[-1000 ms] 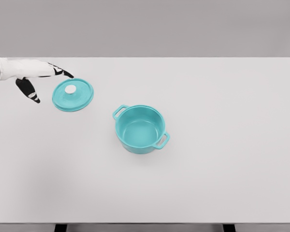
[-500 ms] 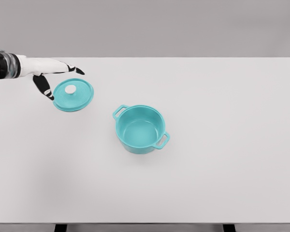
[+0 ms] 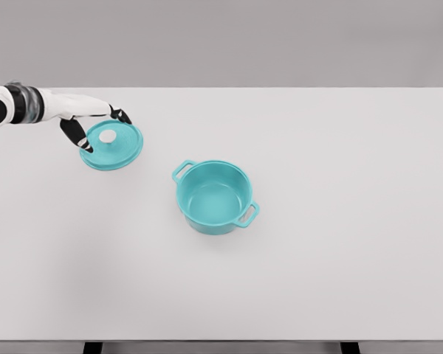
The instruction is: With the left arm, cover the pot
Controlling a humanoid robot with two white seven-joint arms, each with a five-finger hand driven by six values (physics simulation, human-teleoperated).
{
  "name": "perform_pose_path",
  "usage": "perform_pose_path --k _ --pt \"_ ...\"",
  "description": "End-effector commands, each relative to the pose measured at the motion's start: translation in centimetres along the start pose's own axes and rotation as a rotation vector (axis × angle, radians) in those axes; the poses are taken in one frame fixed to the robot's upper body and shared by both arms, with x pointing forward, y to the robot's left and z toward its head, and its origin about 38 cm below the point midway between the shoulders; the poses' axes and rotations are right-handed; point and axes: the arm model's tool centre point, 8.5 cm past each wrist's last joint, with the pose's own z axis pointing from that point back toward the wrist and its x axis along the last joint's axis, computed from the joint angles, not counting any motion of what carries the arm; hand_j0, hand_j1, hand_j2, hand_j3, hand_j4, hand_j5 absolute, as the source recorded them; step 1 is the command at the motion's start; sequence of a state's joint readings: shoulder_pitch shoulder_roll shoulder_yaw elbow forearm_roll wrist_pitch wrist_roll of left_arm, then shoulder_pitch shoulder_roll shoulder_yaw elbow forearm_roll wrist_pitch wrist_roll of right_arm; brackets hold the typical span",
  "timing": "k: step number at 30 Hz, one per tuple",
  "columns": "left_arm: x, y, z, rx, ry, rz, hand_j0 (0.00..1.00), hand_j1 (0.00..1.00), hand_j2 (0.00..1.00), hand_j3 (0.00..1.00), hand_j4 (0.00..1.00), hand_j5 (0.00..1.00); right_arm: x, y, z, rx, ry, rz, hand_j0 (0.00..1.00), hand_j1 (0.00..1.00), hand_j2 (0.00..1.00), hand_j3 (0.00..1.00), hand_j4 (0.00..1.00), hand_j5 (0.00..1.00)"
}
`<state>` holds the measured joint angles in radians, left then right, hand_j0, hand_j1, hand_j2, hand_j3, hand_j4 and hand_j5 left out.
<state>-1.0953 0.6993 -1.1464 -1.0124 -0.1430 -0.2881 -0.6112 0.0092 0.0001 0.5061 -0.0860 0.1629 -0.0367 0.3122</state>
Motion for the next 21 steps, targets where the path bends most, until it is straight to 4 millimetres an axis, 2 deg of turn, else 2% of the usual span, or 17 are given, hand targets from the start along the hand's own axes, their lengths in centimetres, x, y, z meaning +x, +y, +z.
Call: perform_pose_path --k 1,6,13,21 --pt "0.1 -0.1 -0.3 -0.004 0.0 0.005 0.87 0.87 0.87 0.87 0.87 0.87 0.0 0.0 0.0 0.001 0.0 0.0 1.0 1.0 1.0 1.0 1.0 1.0" --pt "-0.3 -0.4 -1.3 -0.023 0.033 -0.006 0.83 0.83 0.83 0.83 0.83 0.83 0.0 0.0 0.0 0.001 0.0 0.0 1.0 1.0 1.0 1.0 1.0 1.0" --pt "-0.1 -0.4 -1.6 -0.025 0.03 -0.005 0.76 0.76 0.76 0.76 0.76 0.76 0.0 0.0 0.0 0.001 0.0 0.0 1.0 1.0 1.0 1.0 1.0 1.0" --pt "0.2 -0.5 -2.0 -0.027 0.023 -0.004 0.75 0.75 0.75 0.75 0.75 0.75 0.0 0.0 0.0 0.001 0.0 0.0 1.0 1.0 1.0 1.0 1.0 1.0"
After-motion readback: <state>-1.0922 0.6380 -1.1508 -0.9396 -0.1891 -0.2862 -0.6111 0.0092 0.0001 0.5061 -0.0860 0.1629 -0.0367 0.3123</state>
